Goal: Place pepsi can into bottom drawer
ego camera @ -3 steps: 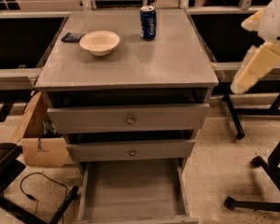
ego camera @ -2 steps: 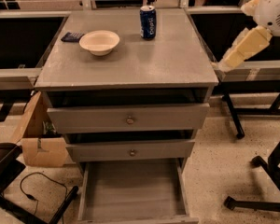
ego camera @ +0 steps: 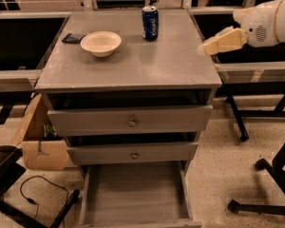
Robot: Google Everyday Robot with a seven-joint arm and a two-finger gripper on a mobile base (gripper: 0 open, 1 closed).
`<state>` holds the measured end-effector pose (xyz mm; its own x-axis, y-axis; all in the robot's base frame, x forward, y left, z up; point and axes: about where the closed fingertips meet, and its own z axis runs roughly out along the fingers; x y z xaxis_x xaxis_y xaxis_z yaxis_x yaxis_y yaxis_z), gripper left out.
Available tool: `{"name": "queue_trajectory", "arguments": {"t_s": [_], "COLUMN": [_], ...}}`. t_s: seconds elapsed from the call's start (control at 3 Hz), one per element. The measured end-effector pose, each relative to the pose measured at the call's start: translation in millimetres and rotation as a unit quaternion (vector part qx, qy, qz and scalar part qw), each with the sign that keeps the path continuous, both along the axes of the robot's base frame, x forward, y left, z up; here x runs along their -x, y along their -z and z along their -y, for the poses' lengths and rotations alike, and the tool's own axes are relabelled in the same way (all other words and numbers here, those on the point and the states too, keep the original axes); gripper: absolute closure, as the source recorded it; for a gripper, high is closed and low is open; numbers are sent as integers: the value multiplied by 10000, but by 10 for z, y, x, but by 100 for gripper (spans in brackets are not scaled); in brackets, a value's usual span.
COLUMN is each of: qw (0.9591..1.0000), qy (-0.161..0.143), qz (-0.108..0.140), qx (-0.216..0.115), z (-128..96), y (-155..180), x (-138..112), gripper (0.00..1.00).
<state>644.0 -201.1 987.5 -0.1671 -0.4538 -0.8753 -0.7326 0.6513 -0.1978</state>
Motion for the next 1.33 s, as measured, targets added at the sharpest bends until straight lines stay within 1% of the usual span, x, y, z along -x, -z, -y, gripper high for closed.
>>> {"name": "queue_trajectory", "arguments": {"t_s": [0.33, 0.67, 1.0, 1.33], "qw": [9988, 9988, 9960, 9888], "qy": [151, 156, 233, 353], "qz": [271, 272, 314, 501], "qx": [-378, -373, -807, -1359], "z": [-116, -111, -224, -436], "y": [-123, -121, -25, 115], "x": [-130, -133, -441, -982], "gripper": [0, 0, 0, 0]}}
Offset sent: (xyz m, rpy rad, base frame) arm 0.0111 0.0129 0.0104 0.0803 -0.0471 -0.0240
